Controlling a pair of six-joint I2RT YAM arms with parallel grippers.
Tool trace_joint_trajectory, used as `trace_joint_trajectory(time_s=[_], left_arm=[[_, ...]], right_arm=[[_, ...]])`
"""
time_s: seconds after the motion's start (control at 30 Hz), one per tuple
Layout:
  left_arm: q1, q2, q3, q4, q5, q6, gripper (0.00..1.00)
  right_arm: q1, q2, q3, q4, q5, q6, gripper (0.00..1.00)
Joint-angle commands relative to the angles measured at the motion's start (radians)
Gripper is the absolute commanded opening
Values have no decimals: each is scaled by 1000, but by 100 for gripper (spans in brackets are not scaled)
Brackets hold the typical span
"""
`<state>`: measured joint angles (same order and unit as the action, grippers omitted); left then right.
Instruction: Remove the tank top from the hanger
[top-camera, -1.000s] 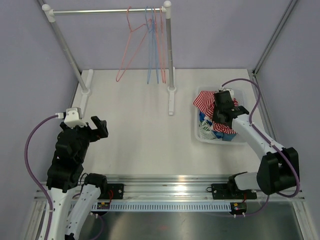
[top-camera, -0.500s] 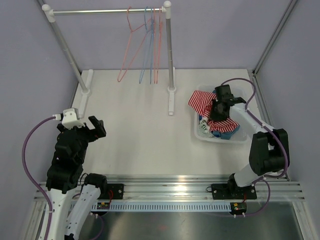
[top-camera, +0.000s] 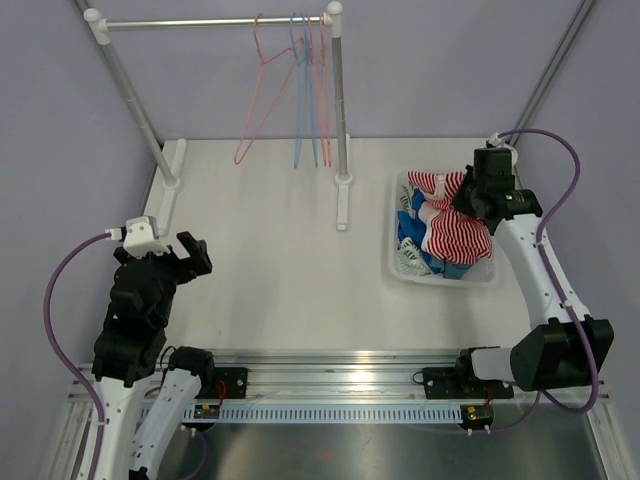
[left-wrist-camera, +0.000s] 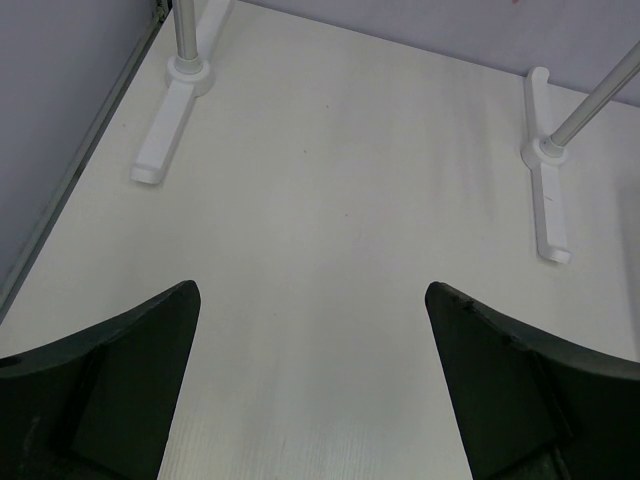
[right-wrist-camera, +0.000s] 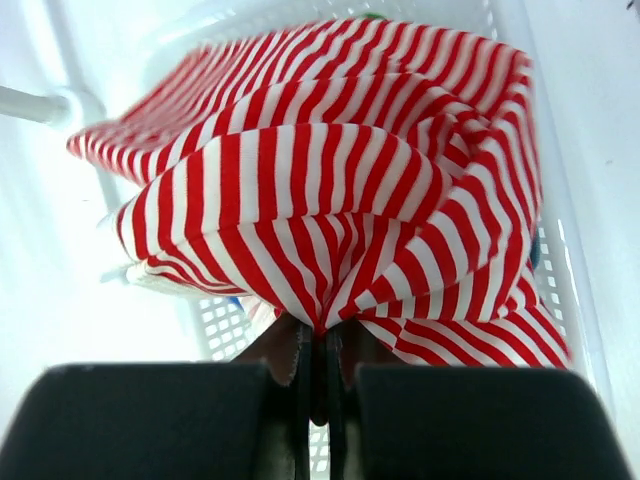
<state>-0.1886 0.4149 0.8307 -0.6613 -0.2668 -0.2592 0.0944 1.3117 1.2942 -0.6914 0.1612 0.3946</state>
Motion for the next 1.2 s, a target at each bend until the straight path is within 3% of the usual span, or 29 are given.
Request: trace_joint_trajectory(time_s=[0.0,0.17,0.33,0.4,0.57,0.7,0.97,1.17], left_arm=[[0,13,25,23,-11,-2,99],[-2,18,24,25,0,-2,99],[-2,19,24,23,-12,-2,99],[-2,25,25,20,-21,-2,99],[5,47,63,-12,-64,-15,99],[5,68,122,-64,-118,-38,99],[5,108,251,-184,-124,-34,99],[-5,136,396,-348,-75,21,99]], right_arm=[[-12,101,-103,7,20,16,0],[-21,314,-151,27,-78,-16,0],[-21,353,-144,24,-112,-34,0],[-21,327,-119,0,-88,-39,24],[-22,213,17,-115,-25,-56,59],[-21,152,111,-186,20,-79,98],[2,-38,146,-211,-84,-134,99],[192,-307,80,-227,43,-203,100]])
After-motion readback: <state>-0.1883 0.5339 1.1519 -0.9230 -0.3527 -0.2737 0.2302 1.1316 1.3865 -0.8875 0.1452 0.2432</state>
